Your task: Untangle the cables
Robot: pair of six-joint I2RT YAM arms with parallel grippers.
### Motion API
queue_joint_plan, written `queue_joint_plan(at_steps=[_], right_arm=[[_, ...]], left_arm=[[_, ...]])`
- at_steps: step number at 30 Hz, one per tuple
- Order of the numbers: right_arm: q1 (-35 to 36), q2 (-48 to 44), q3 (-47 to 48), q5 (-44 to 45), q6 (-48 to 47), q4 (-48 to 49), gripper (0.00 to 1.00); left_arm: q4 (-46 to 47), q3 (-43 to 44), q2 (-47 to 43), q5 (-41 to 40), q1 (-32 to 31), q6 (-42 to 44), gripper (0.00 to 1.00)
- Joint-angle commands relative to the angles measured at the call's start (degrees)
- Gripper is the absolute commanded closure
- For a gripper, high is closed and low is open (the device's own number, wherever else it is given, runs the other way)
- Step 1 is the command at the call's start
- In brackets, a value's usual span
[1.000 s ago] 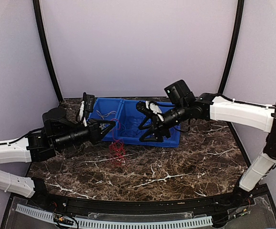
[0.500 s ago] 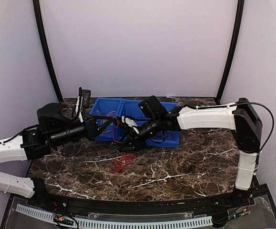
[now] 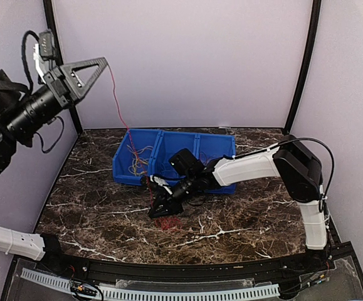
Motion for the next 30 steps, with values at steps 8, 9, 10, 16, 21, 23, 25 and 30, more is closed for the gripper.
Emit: queue_joint_plan(at_steps=[8, 9, 10, 16, 21, 23, 25, 30], right_arm=[[0.32, -1.91, -6.04, 3.35, 0.22, 2.02, 0.86], [0.33, -2.29, -6.59, 3.77, -0.07, 1.91, 0.86], [0.35, -2.6, -7.12, 4.27, -0.43, 1.81, 0.86], [0.27, -4.31, -9.59, 7.72, -3.12, -0.48, 0.87], [-0.19, -4.01, -10.94, 10.61, -5.63, -3.59, 0.81], [-0.77, -3.99, -11.29, 11.04, -7.13, -5.79, 0.78], [-1.63, -4.65, -11.92, 11.37, -8.1, -6.99, 0.74], [-5.59, -7.57, -13.72, 11.27, -9.65, -10.16, 0.7]], left_arm=[[-10.33, 25.04, 2.07, -9.87, -0.21, 7.84, 1.0], [-10.54, 25.4, 2.03, -10.71, -0.22, 8.02, 1.0], [-10.77, 26.22, 2.0, -11.1, -0.23, 8.44, 1.0], [-12.11, 28.92, 2.04, -13.49, -0.17, 9.55, 1.0], [-13.28, 34.76, 2.57, -13.97, -0.18, 11.6, 1.0], [-15.69, 39.55, 4.49, -14.8, -0.23, 12.51, 1.0], [-18.51, 44.31, 6.09, -15.4, -0.24, 13.25, 1.0], [-19.43, 45.41, 6.13, -16.67, -0.19, 13.37, 1.0]])
